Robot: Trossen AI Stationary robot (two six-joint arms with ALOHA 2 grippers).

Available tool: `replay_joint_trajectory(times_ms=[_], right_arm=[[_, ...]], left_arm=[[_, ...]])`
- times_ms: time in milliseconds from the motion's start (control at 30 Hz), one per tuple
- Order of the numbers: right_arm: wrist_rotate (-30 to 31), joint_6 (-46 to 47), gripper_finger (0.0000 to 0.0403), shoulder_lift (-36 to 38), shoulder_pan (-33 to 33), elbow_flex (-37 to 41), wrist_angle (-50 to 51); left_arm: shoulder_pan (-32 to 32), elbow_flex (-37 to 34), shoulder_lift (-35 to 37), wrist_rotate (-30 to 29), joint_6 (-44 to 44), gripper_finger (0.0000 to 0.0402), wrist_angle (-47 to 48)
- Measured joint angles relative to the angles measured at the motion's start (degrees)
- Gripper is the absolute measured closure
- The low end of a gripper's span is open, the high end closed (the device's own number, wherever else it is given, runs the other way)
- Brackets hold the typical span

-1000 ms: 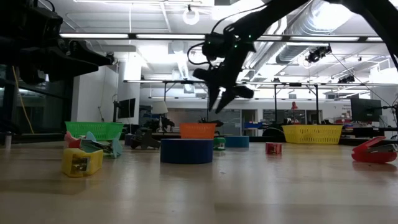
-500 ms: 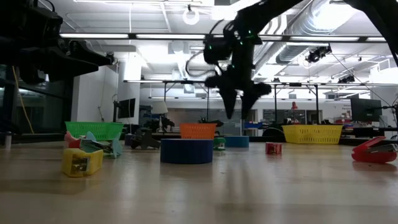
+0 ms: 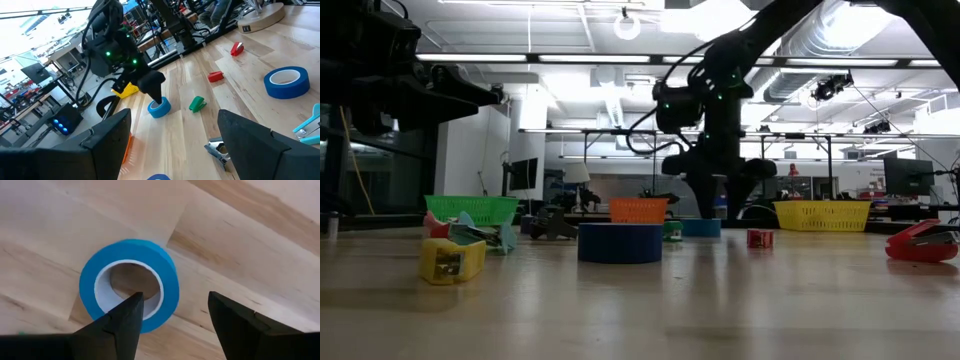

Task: Pick and place Stapler, Stapler remover, tape
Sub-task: Put the light blue tape into the orange bin

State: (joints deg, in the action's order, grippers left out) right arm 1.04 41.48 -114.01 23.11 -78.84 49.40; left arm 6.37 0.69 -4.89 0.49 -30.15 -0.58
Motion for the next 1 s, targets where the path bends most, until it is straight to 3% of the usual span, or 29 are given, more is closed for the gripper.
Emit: replay_joint_trajectory(times_ms=[200,567,1000], right_arm=[[-0.12,1.15,0.0216,0.04,0.04,1.57,-1.25],[-0.51,0.52,0.0371,0.04,0.02,1.82,-1.04],[-3.22,0.52,0.0373,2.10,-0.33,-0.81,0.10]], left_arm=[[-0.01,0.00,0.00,0.01,0.00,0.0108,0.01],[-0.01,0.00,0.00,0.00,0.00,0.0108,0.02],[-0.01,0.00,0.00,0.00,0.00,0.0108,0.02]])
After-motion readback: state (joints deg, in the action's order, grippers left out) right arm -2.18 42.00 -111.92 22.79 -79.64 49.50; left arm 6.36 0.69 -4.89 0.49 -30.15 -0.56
